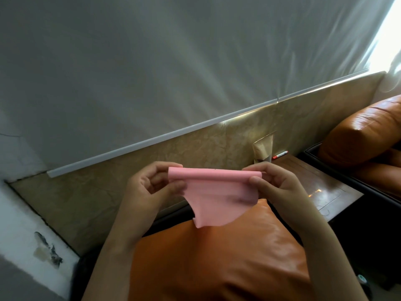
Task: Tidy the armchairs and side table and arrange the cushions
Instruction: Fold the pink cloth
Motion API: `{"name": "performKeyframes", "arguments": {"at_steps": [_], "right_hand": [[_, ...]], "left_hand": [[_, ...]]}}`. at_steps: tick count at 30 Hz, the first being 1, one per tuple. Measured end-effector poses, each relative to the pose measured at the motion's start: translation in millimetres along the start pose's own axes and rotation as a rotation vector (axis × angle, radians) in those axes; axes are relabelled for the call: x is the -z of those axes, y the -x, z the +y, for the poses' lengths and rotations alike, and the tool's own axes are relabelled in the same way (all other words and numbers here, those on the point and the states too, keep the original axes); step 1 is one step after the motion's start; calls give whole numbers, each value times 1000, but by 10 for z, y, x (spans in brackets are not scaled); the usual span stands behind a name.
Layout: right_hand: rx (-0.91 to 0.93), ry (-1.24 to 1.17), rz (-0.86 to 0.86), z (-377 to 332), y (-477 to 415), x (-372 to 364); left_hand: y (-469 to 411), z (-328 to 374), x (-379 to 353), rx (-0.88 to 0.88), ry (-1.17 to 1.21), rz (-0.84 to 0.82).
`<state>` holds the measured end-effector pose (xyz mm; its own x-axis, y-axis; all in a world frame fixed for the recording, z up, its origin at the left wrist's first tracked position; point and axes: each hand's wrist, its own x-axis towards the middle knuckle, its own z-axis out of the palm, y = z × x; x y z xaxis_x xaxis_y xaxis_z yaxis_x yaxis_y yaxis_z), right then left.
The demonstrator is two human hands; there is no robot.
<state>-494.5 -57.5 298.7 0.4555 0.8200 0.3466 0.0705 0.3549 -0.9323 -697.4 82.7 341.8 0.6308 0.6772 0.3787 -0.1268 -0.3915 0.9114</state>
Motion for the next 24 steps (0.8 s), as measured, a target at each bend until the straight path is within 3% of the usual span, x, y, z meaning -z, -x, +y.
{"name": "performKeyframes", "arguments": {"at_steps": [16, 24], "right_hand": [[27, -88, -30, 44, -17, 108], [8, -73, 2, 19, -31, 105]], "left_hand": [[-28, -64, -25, -85, 111, -135], [-51, -75, -68, -20, -24, -20]]}}
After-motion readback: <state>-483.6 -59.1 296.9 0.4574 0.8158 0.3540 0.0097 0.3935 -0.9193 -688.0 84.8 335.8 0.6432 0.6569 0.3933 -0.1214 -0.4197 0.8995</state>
